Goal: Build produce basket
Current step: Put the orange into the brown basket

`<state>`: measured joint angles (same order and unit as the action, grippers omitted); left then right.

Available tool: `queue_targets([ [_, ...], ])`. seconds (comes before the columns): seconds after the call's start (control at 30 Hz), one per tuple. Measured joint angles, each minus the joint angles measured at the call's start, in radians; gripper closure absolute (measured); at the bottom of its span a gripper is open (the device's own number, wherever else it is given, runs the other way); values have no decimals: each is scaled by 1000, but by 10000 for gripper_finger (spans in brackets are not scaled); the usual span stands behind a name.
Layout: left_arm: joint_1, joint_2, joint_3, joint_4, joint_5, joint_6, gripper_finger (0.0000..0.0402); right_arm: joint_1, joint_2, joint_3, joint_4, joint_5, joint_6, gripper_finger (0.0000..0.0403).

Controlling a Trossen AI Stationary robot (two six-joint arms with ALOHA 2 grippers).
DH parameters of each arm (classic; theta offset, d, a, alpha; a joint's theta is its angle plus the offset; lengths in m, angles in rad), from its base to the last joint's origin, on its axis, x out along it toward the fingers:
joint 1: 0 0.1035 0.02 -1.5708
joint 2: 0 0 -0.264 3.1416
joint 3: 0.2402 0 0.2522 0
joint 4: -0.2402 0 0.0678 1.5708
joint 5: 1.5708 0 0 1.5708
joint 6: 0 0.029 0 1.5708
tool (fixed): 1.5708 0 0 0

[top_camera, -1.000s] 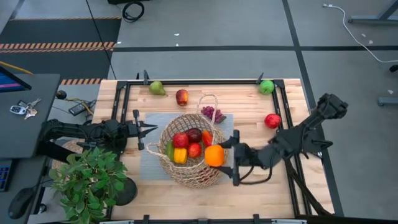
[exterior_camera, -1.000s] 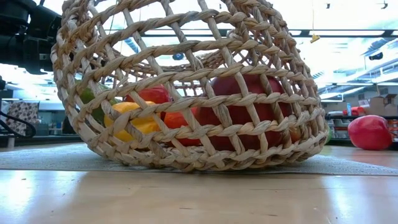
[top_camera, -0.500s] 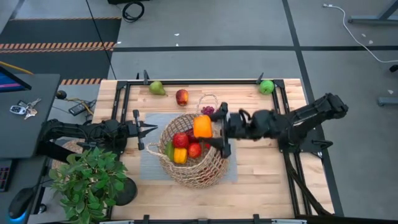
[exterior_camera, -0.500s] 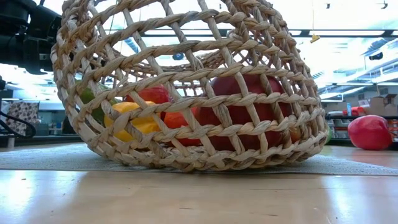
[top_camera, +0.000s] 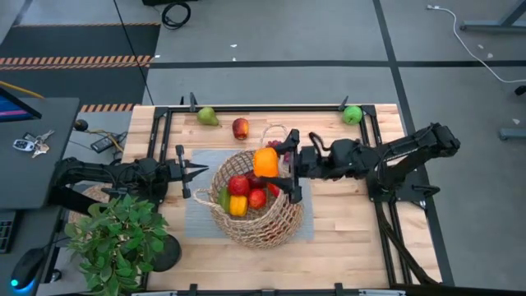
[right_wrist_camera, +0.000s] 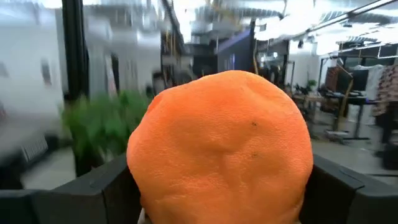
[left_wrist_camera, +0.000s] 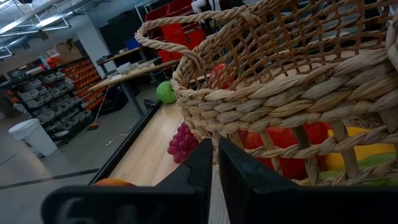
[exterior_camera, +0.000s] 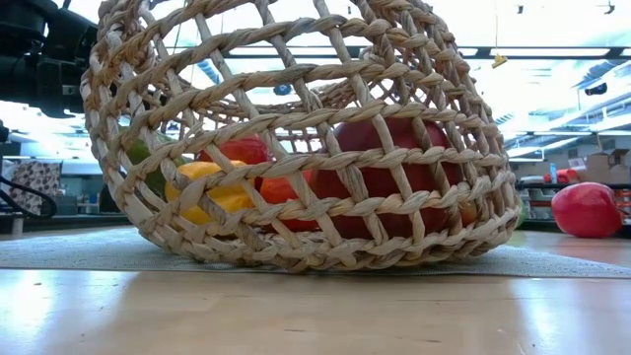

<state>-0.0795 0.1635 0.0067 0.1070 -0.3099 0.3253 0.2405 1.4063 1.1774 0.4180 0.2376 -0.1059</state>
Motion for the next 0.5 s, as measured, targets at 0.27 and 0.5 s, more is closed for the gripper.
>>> queue_targets([
  [0.27, 0, 0, 0, 0, 0, 0, 372, -2, 0, 0, -252, 135, -431, 62],
  [0.5, 0, 0, 0, 0, 0, 0, 369, 7, 0, 0, -308, 260, -887, 60],
])
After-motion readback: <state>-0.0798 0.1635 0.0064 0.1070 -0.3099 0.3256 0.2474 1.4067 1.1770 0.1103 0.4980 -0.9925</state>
